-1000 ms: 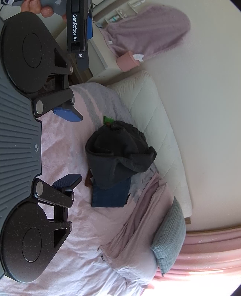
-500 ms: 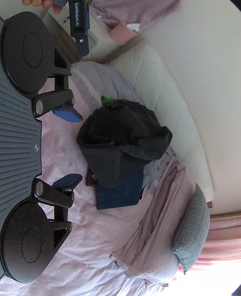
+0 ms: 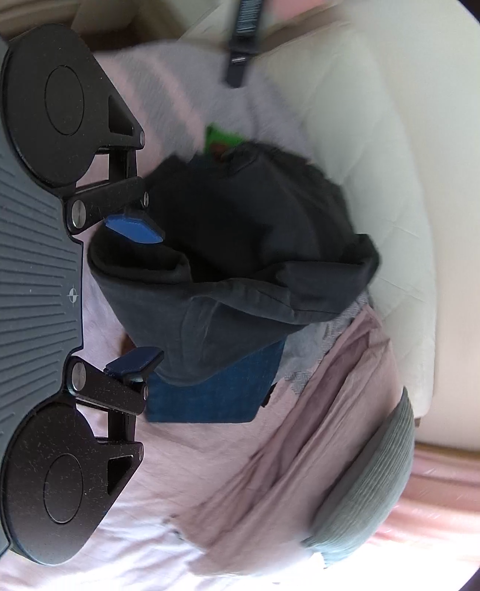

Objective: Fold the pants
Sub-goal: 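Grasp the black sweatpants with both grippers and lift them off the heap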

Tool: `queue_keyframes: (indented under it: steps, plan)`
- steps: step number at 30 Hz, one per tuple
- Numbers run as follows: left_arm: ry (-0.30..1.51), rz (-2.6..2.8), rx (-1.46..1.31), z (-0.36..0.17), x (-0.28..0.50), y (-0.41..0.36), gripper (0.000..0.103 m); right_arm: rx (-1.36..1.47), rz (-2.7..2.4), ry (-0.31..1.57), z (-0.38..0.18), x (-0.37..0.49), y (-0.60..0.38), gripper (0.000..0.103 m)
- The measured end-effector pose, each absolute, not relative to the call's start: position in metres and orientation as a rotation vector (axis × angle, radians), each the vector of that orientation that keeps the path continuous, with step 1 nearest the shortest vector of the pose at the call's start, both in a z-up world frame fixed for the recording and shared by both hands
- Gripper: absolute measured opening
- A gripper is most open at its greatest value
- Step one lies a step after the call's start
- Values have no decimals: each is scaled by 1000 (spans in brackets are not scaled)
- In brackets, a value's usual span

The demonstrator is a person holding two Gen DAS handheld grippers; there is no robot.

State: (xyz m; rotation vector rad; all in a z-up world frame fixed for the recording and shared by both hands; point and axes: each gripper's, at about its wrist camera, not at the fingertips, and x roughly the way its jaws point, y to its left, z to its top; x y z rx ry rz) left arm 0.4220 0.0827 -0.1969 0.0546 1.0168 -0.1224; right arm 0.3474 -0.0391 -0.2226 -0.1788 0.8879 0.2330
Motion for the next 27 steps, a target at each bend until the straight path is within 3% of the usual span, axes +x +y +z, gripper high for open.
queue_keyframes:
  steps: [4,9,11,17,22,27]
  plan:
    - [1050,-141,61,-220,453,82,97,-345,197,923,-262,370,-18,59]
    - [1074,-169,77,-241,481,79,95,-351,177,921,-294,399,-14,57]
    - [1082,-187,66,-246,487,80,95,-332,180,874,-295,407,-16,15]
    - [1092,-283,-94,-245,487,92,94,-171,32,771,-260,421,-57,11]
    - [1019,-290,104,-260,496,87,89,-75,-107,723,-231,431,-106,9]
    - [958,-267,26,-270,542,109,85,-71,-175,733,-219,440,-134,8]
